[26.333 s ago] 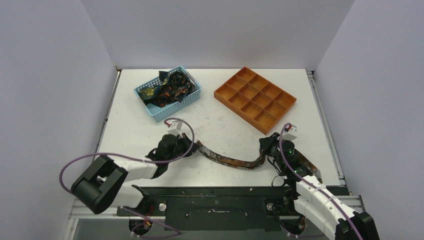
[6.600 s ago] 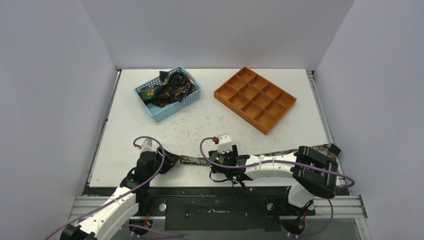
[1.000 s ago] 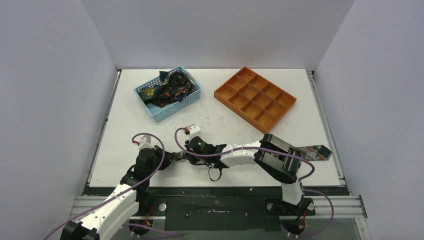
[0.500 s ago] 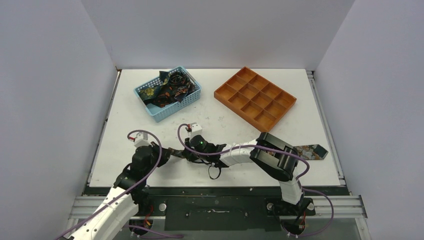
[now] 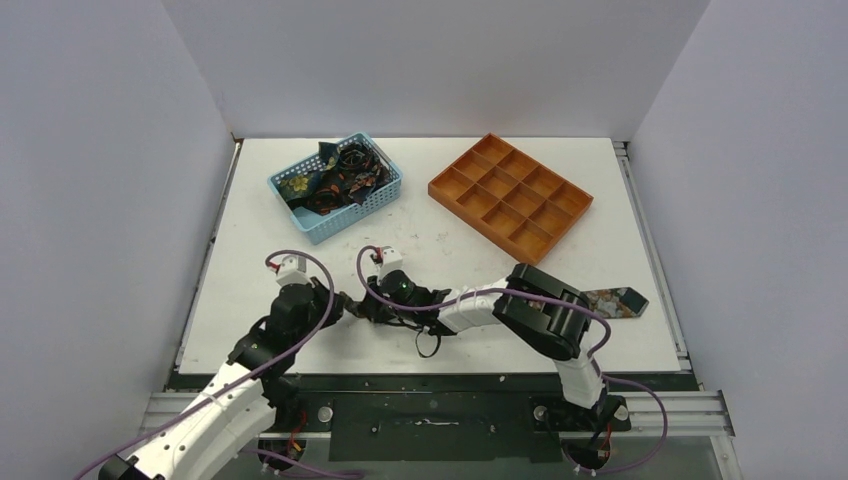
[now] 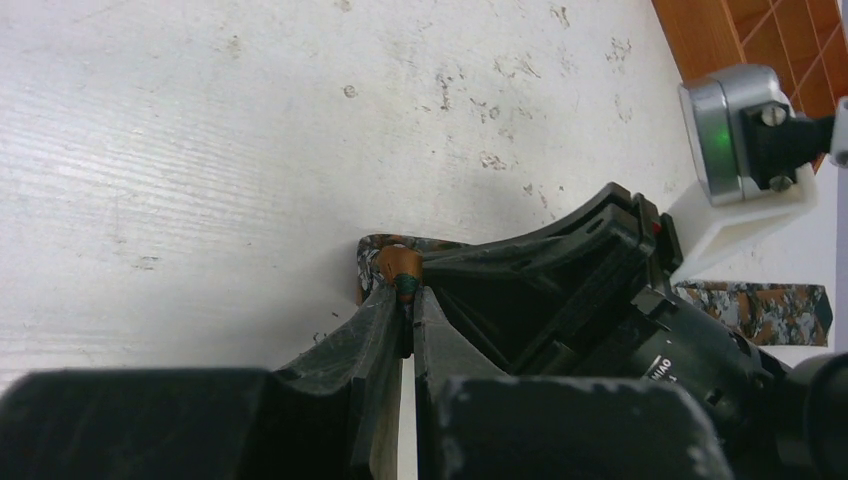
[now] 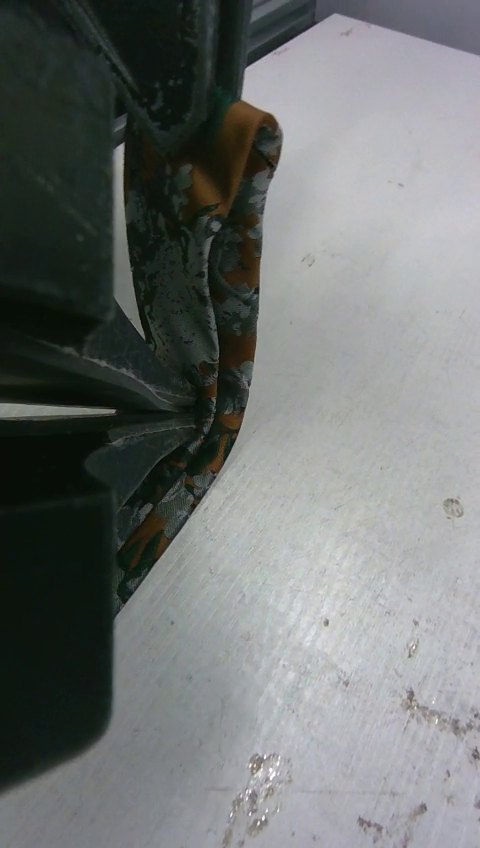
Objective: Roll the ties
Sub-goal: Roll the tie at the center of the board.
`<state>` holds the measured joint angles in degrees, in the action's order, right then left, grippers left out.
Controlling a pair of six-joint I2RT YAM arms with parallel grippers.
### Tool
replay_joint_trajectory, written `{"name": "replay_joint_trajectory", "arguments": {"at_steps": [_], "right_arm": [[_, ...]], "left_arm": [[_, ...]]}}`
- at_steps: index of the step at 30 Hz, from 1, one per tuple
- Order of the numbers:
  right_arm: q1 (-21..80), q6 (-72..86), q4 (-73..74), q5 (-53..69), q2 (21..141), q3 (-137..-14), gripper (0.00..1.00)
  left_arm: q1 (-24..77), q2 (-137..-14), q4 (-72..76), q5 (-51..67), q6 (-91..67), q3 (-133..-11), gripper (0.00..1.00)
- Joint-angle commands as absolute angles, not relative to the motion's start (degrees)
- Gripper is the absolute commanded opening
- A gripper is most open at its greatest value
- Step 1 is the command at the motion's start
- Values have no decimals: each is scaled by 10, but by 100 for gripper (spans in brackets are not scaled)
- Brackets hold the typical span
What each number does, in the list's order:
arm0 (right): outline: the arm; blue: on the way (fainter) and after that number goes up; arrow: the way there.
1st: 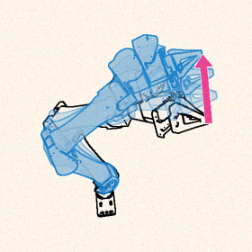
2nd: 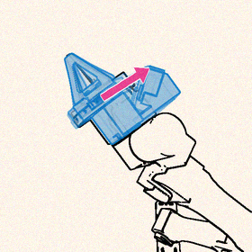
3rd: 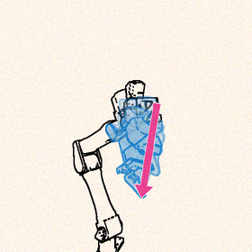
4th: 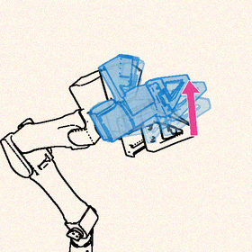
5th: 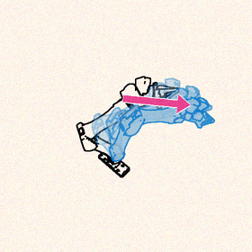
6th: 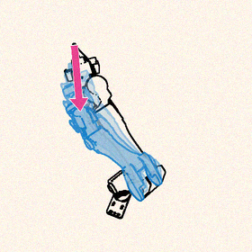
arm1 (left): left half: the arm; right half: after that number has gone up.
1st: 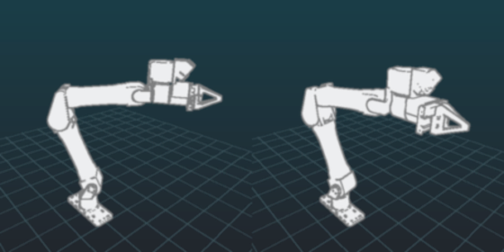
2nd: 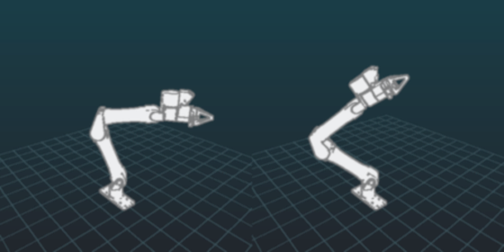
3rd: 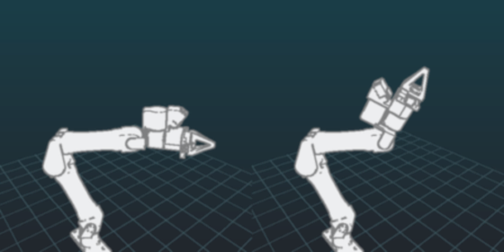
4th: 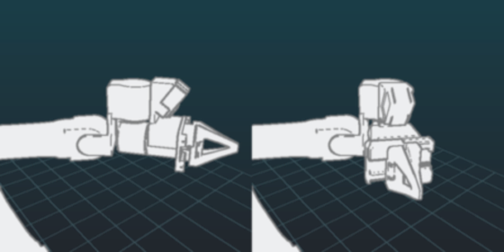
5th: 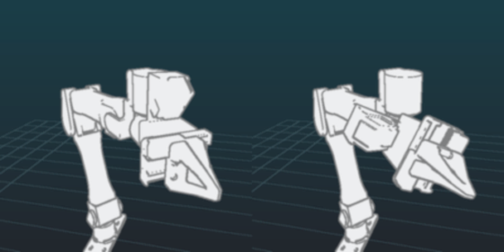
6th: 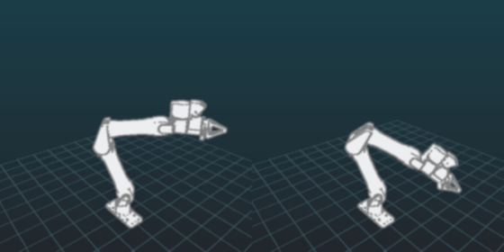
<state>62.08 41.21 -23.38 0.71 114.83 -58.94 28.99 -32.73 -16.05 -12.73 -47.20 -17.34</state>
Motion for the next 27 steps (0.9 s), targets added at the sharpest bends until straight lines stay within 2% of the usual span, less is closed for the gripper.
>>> {"name": "replay_joint_trajectory", "arguments": {"at_steps": [1, 7, 11, 16, 21, 27], "right_arm": [[613, 418, -165, 42, 1204, -578, 5], [598, 457, -236, 108, 1221, -576, 5], [580, 499, -342, 169, 1219, -545, 5], [570, 500, -331, 163, 1181, -529, 6], [569, 491, -285, 143, 1144, -532, 16], [565, 485, -248, 122, 1120, -538, 20]], "left_arm": [[320, -343, -100, -136, -447, -215, 0], [344, -402, 30, -64, -468, -187, 0], [348, -434, 98, -39, -485, -166, 0], [348, -431, 51, -83, -461, -177, 0], [348, -407, -18, -133, -433, -195, 0], [349, -398, -55, -154, -426, -204, 0]]}}
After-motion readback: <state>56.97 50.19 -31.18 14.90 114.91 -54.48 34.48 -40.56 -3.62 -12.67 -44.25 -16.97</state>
